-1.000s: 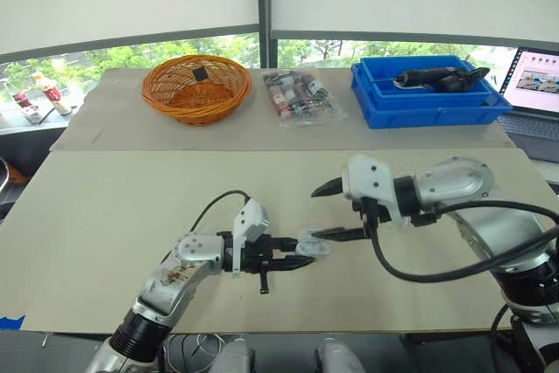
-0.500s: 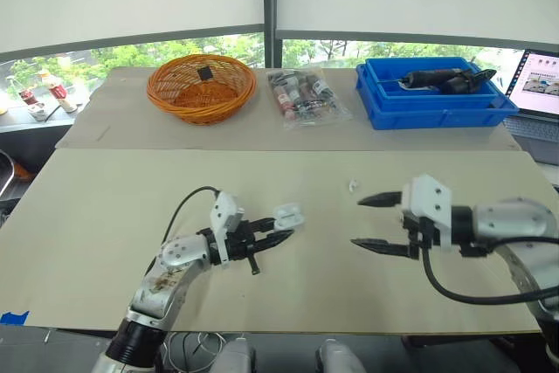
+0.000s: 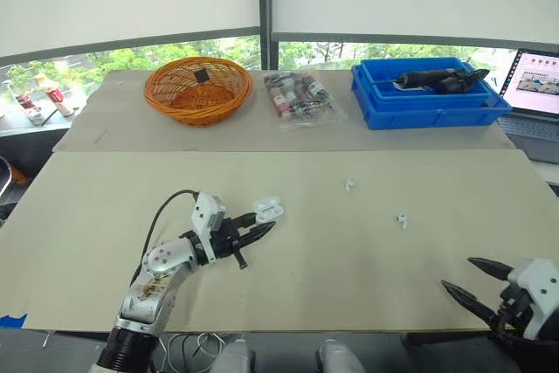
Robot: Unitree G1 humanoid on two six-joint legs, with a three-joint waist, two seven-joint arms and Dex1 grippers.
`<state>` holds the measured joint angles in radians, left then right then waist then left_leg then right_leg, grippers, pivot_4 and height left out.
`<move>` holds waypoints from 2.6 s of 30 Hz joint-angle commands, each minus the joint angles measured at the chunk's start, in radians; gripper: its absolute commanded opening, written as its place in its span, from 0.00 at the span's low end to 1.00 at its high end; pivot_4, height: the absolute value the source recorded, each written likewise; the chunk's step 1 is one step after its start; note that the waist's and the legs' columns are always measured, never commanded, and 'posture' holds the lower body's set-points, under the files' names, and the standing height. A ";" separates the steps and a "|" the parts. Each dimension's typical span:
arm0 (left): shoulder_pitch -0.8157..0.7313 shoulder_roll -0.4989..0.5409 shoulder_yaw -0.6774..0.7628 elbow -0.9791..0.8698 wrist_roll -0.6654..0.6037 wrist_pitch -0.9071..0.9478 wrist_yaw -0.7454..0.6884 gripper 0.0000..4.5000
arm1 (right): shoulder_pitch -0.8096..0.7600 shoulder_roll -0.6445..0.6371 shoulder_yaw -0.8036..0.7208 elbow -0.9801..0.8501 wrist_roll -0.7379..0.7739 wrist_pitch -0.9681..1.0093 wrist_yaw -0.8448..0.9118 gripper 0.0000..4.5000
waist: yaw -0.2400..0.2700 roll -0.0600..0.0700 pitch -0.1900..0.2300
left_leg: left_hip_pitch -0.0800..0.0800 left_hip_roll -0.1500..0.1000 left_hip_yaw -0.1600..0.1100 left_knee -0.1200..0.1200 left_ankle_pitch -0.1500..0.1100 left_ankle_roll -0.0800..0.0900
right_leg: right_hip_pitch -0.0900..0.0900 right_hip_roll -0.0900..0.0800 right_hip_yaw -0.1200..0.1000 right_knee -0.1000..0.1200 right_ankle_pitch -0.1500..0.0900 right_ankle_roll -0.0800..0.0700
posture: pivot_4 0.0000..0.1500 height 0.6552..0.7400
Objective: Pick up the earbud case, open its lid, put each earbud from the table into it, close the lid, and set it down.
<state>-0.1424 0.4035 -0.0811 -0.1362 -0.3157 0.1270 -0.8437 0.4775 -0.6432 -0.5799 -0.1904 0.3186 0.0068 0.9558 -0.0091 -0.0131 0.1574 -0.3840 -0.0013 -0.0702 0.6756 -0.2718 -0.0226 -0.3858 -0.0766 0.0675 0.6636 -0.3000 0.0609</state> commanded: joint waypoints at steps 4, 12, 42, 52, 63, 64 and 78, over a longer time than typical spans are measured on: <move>-0.010 0.004 0.020 0.007 -0.007 -0.041 -0.004 0.13 | 0.001 -0.007 -0.040 0.045 0.050 0.019 -0.022 0.90 | -0.003 0.000 0.000 | 0.000 0.000 0.000 0.000 0.000 0.000 | 0.000 0.000 0.000 0.000 0.000 0.000 | 1.00 1.00; 0.007 0.003 0.011 0.007 0.005 -0.064 0.000 0.13 | -0.093 -0.033 0.035 -0.044 0.079 0.098 -0.054 1.00 | -0.003 0.000 0.000 | 0.000 0.000 0.000 0.000 0.000 0.000 | 0.000 0.000 0.000 0.000 0.000 0.000 | 1.00 1.00; -0.019 -0.013 -0.038 0.028 0.071 -0.083 0.031 0.13 | -0.969 0.519 0.532 0.428 -0.279 0.400 -0.908 1.00 | -0.026 0.002 -0.001 | -0.002 -0.001 -0.004 0.001 0.001 -0.002 | -0.004 -0.001 0.000 0.003 0.000 0.000 | 1.00 1.00; -0.014 -0.015 -0.040 0.023 0.078 -0.078 0.038 0.13 | -0.935 0.585 0.493 0.389 -0.223 0.501 -0.940 0.59 | -0.034 0.002 -0.002 | 0.000 0.000 -0.007 0.000 0.001 -0.002 | -0.003 0.000 0.000 0.004 0.000 0.000 | 1.00 1.00; -0.007 -0.014 -0.044 0.018 0.080 -0.077 0.045 0.13 | -0.925 0.452 0.534 0.285 -0.180 0.602 -0.711 0.07 | -0.035 0.002 -0.002 | 0.000 0.000 -0.007 -0.001 0.001 -0.001 | -0.003 0.000 0.000 0.003 0.000 0.000 | 1.00 1.00; -0.005 -0.014 -0.044 0.016 0.080 -0.076 0.046 0.13 | -0.917 0.409 0.554 0.260 -0.168 0.604 -0.640 0.07 | -0.035 0.002 -0.002 | 0.000 0.000 -0.007 -0.001 0.001 -0.001 | -0.003 0.000 0.000 0.003 0.000 0.000 | 1.00 1.00; 0.111 0.032 -0.048 -0.116 0.070 -0.039 0.049 0.13 | -0.716 -0.332 0.701 0.118 -0.106 0.038 0.398 0.07 | -0.027 0.002 -0.001 | -0.002 0.000 -0.003 0.001 0.000 0.000 | -0.002 0.000 -0.001 -0.001 0.000 0.000 | 1.00 1.00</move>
<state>-0.0357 0.4310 -0.1330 -0.1972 -0.2346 0.0832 -0.7965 -0.2395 -0.9412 0.1264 -0.0858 0.2131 0.1474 1.2578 -0.0365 -0.0111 0.1560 -0.3856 -0.0013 -0.0735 0.6766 -0.2719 -0.0224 -0.3870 -0.0771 0.0667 0.6625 -0.3000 0.0612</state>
